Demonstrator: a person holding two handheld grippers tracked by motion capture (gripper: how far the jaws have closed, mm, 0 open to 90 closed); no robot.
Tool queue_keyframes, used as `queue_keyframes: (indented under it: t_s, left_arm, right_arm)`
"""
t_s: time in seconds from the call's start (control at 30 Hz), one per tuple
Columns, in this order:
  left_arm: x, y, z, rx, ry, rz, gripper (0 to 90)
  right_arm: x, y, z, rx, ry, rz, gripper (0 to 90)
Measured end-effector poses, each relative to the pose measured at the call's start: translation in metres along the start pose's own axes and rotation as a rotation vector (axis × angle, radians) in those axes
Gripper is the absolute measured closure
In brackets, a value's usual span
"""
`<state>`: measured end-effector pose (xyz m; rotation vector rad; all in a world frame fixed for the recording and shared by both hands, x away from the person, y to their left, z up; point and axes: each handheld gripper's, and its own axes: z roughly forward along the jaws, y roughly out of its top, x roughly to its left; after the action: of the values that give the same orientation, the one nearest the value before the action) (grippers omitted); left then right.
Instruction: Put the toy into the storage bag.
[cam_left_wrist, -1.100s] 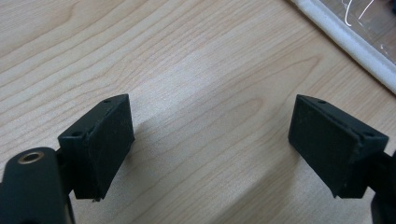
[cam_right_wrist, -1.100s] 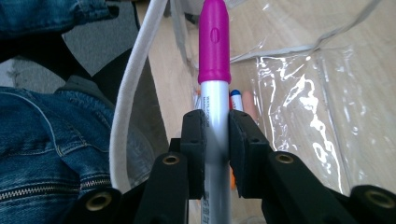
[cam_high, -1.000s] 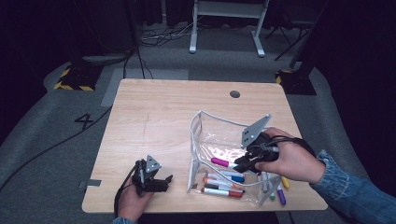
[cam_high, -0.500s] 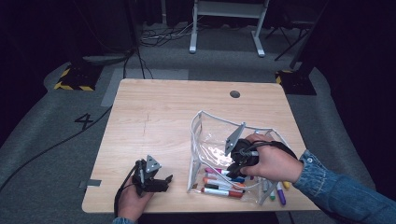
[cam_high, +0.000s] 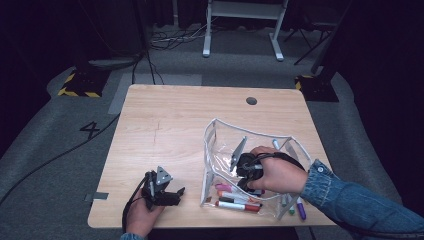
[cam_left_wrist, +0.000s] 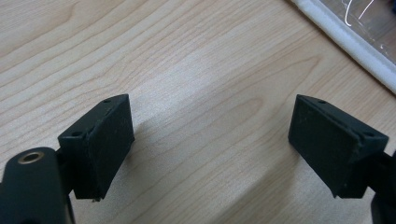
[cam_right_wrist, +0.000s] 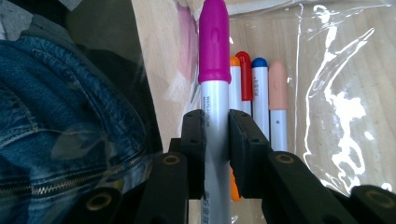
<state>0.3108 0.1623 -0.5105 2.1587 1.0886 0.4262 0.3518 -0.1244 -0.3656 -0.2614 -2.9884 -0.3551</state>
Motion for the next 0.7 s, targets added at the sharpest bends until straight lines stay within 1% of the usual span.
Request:
queue_keyframes:
  t_s: [0.13, 0.23, 0.37, 0.4, 0.53, 0.57, 0.6, 0.63, 0.67, 0.7]
  left_arm:
    - [0.0, 0.0, 0.0, -0.002, 0.0, -0.002, 14.4]
    - [0.0, 0.0, 0.0, -0.002, 0.001, -0.002, 14.4]
    - [-0.001, 0.0, 0.0, -0.003, -0.003, -0.01, 14.4]
    - [0.0, 0.0, 0.0, -0.002, 0.0, -0.002, 14.3]
    - [0.0, 0.0, 0.0, -0.002, 0.0, -0.002, 14.4]
    - [0.0, 0.0, 0.0, -0.002, 0.0, -0.002, 14.3]
    - [0.0, 0.0, 0.0, -0.002, 0.0, -0.003, 14.4]
    - [0.0, 0.0, 0.0, -0.002, 0.0, -0.002, 14.4]
    - [0.0, 0.0, 0.0, -0.002, 0.0, -0.002, 14.4]
    - [0.0, 0.0, 0.0, -0.002, 0.0, -0.002, 14.3]
  right_arm:
    - [-0.005, 0.001, 0.011, 0.005, 0.019, 0.01, 76.7]
    - [-0.008, 0.002, 0.019, 0.013, 0.022, 0.006, 76.3]
    - [-0.012, 0.003, 0.028, 0.053, 0.031, 0.02, 76.5]
    - [-0.013, 0.003, 0.03, 0.068, 0.034, 0.024, 76.7]
    - [-0.015, 0.002, 0.034, 0.098, 0.02, 0.011, 76.5]
    - [-0.015, 0.002, 0.035, 0.096, 0.007, 0.001, 73.2]
    - [-0.016, 0.003, 0.035, 0.076, -0.024, 0.006, 59.5]
    - [-0.017, 0.003, 0.035, 0.052, -0.066, -0.005, 48.3]
    - [-0.019, 0.003, 0.035, 0.03, -0.107, -0.016, 43.1]
    - [-0.02, 0.002, 0.033, 0.028, -0.121, -0.007, 43.6]
